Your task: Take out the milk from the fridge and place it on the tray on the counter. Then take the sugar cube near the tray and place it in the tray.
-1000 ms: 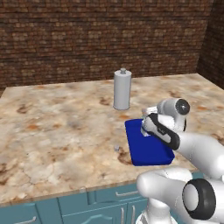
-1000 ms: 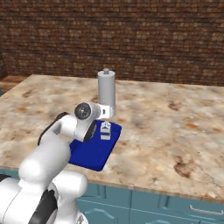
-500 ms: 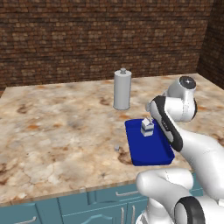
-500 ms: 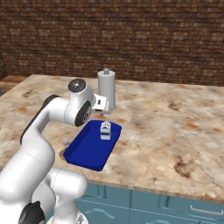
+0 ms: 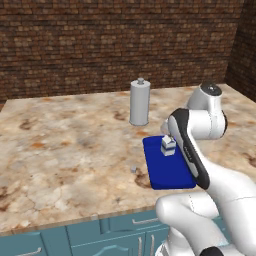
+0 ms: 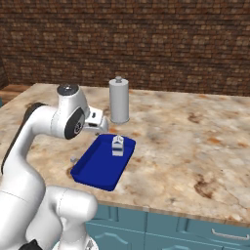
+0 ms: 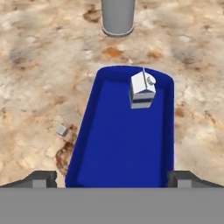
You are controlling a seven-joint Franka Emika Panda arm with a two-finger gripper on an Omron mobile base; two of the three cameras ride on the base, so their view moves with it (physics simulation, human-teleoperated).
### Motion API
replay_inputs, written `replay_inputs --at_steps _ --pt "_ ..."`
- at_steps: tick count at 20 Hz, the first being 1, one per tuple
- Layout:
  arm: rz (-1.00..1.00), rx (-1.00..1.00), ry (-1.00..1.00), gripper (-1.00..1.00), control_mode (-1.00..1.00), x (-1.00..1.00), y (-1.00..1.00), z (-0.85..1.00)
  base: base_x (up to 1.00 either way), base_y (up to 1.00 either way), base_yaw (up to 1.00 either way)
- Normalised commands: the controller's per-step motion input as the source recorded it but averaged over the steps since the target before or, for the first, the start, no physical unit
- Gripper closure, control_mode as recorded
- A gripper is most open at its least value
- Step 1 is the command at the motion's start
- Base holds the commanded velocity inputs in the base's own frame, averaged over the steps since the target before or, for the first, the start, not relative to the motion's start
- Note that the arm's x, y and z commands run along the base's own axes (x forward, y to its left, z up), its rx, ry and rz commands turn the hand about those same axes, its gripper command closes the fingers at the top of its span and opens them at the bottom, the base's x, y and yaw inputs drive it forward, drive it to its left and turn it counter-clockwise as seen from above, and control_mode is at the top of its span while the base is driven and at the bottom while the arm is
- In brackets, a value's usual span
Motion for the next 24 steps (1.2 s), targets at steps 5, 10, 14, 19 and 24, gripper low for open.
replay_inputs --at_steps 5,10,14,19,24 --pt "0.34 -0.11 0.0 -1.0 -1.0 -0.41 0.59 0.0 0.0 0.0 0.0" --pt "0.51 -0.13 0.0 -1.0 -1.0 -0.07 0.61 0.0 0.0 0.0 0.0" --pt "0.56 -0.12 0.04 -1.0 -1.0 0.0 0.63 0.0 0.0 0.0 0.0" --pt "0.5 -0.18 0.11 -1.0 -1.0 0.0 0.65 0.0 0.0 0.0 0.0" --pt "0.2 -0.27 0.31 -1.0 -1.0 0.0 0.22 -0.01 0.0 0.0 0.0"
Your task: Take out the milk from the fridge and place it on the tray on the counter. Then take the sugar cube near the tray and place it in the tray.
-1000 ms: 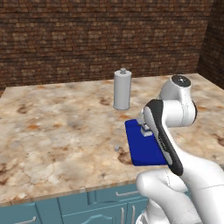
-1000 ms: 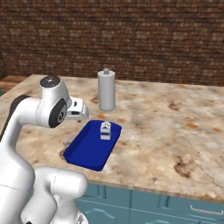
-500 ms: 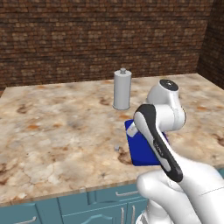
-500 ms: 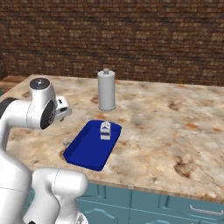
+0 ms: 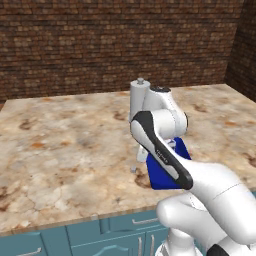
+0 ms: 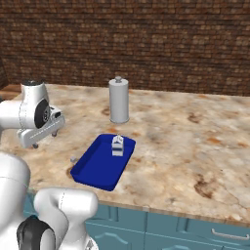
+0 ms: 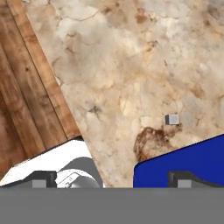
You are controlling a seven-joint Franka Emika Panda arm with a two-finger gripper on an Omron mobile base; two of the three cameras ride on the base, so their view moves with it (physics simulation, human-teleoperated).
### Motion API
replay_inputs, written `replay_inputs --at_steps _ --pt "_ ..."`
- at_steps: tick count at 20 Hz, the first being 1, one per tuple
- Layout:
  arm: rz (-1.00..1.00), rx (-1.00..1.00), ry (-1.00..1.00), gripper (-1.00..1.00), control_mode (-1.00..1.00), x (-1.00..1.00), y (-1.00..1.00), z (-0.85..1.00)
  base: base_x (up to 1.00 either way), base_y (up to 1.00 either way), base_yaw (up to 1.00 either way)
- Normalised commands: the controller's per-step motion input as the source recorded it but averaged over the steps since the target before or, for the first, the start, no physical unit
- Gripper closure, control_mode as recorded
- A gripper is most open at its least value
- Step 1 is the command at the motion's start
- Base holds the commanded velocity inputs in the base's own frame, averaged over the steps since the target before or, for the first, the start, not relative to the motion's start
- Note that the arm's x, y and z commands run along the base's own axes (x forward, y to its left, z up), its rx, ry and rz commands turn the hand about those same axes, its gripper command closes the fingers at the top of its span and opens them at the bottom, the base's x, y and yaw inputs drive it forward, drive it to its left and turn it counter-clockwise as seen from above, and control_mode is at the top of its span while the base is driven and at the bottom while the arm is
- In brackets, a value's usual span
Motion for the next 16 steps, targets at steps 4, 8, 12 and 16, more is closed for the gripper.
replay_inputs --at_steps 4,8,12,16 --pt "0.0 -0.23 0.11 -1.0 -1.0 0.0 0.0 -0.04 0.0 0.0 0.0" --pt "0.0 -0.01 -0.01 -1.0 -1.0 0.0 -0.08 -0.06 0.0 0.0 0.0" --pt "0.0 0.01 -0.04 -1.0 -1.0 0.0 -0.08 -0.22 0.0 0.0 0.0" --pt "0.0 0.07 -0.12 -1.0 -1.0 0.0 -0.17 -0.33 0.0 0.0 0.0"
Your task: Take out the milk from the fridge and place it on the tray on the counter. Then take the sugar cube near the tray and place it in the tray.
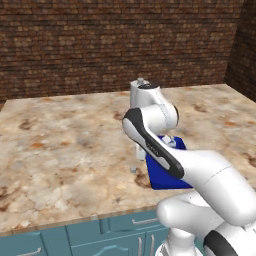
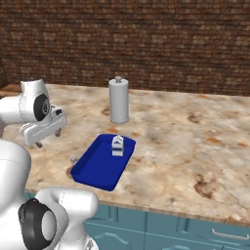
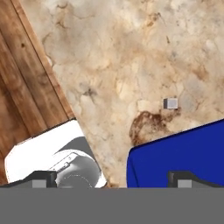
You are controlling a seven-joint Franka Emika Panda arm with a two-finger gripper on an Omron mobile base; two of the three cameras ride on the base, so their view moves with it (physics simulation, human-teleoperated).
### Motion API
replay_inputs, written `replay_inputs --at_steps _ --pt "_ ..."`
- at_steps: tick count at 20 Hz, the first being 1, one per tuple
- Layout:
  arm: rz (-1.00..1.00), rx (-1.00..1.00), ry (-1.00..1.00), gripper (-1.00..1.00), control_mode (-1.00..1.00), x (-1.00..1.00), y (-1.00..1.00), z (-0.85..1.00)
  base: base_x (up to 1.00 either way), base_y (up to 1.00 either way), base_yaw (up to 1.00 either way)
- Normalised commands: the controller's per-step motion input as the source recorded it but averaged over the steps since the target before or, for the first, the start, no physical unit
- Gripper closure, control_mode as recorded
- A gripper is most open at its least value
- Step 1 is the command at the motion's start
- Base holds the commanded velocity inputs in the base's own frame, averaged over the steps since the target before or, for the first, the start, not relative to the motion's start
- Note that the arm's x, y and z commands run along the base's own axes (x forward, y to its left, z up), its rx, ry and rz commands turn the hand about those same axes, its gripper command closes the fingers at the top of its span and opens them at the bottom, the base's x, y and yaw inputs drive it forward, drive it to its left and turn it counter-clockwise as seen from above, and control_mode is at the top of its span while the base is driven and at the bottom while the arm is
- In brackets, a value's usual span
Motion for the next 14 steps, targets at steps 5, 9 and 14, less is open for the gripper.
replay_inputs --at_steps 5,9,14 --pt "0.0 0.05 -0.13 -1.0 -1.0 0.05 -0.08 -0.33 0.0 0.0 0.0" --pt "0.0 0.04 -0.06 -1.0 -1.0 0.25 0.0 -0.37 0.0 0.0 0.0" --pt "0.0 0.0 0.0 -1.0 -1.0 0.32 0.0 -0.32 0.0 0.0 0.0"
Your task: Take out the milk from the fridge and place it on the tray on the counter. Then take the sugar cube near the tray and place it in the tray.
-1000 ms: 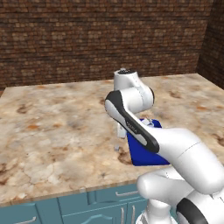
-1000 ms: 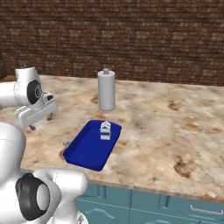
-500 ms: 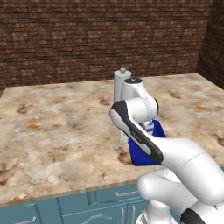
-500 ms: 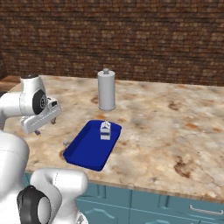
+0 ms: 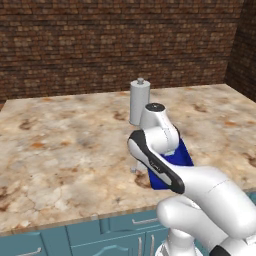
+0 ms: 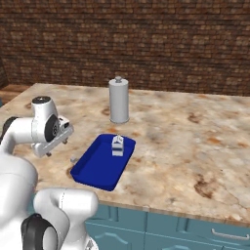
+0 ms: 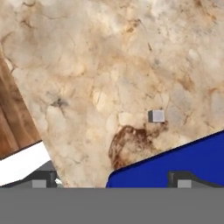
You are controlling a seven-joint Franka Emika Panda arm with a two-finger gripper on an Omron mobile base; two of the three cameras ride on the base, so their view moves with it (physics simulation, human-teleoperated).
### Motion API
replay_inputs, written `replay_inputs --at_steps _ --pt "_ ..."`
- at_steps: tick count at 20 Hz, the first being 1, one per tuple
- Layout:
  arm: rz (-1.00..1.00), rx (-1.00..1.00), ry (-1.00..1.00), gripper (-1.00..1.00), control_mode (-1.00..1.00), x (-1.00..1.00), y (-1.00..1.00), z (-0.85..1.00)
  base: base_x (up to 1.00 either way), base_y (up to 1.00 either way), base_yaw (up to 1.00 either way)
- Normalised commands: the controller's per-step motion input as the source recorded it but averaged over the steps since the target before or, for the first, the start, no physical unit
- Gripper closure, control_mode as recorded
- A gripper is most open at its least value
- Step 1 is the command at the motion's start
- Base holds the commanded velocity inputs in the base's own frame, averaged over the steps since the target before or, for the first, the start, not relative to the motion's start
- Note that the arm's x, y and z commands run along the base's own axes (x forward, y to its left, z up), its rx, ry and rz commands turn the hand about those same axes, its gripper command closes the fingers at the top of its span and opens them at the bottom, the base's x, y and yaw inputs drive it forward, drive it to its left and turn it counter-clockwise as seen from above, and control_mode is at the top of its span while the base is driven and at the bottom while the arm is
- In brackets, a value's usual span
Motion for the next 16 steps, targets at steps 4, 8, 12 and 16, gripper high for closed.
replay_inputs --at_steps 4,8,12,16 --pt "0.0 0.0 0.0 -1.0 -1.0 0.31 0.0 -0.24 0.0 0.0 0.0" --pt "0.0 0.0 0.0 -1.0 -1.0 0.25 0.0 -0.29 0.0 0.0 0.0" --pt "0.0 0.0 0.0 -1.0 -1.0 0.23 0.0 -0.28 0.0 0.0 0.0" --pt "0.0 0.0 0.0 -1.0 -1.0 0.14 -0.03 -0.29 0.0 0.0 0.0"
